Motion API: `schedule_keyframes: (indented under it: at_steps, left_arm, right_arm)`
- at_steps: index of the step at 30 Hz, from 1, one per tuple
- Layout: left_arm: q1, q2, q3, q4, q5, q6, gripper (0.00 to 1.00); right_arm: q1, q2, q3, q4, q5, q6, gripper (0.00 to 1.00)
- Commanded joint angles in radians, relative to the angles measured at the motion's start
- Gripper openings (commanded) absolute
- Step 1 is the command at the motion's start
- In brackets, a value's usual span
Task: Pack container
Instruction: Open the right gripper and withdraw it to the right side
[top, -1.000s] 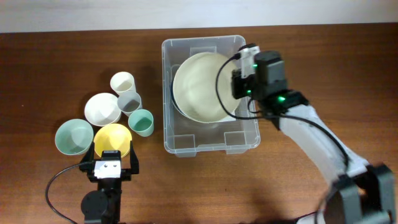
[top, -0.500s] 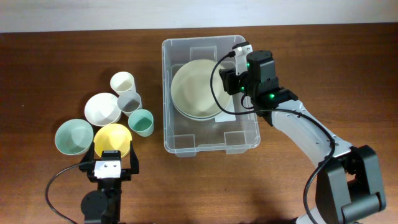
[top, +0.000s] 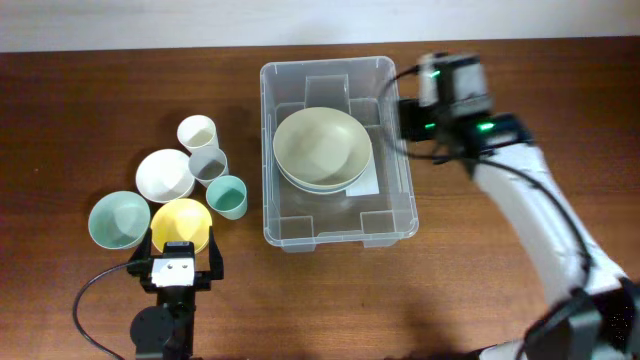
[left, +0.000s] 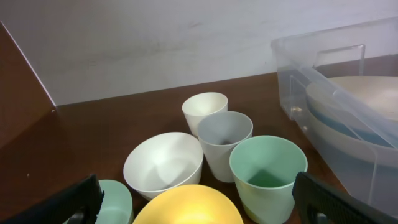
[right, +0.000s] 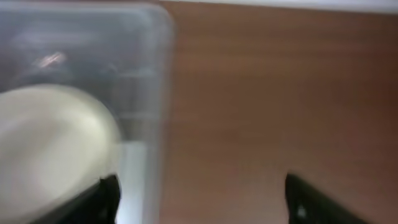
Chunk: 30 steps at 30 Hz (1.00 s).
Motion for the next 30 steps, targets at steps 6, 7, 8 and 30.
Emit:
schedule_keyframes:
  at_steps: [6,7,8,30]
  left_arm:
    - [-0.004,-0.007,-0.008,0.002,0.011,0.012,1.0]
    - [-0.004,-0.007,-0.008,0.002,0.011,0.012,1.0]
    - [-0.004,-0.008,-0.008,0.002,0.011,0.012,1.0]
    - [-0.004,-0.007,-0.008,0.002,0.011,0.013,1.0]
  right_arm:
    - [-0.309,-0.072,0.089,-0.273,0.188,0.013,0.99]
    - [-0.338,-0.07,0.089,-0.296,0.188,0.013,0.99]
    - [-0.365,-0.068,0.089,-0.314,0.184,0.013,0.99]
    - [-0.455,-0.063,0.089,-0.339,0.17,0.012,0.99]
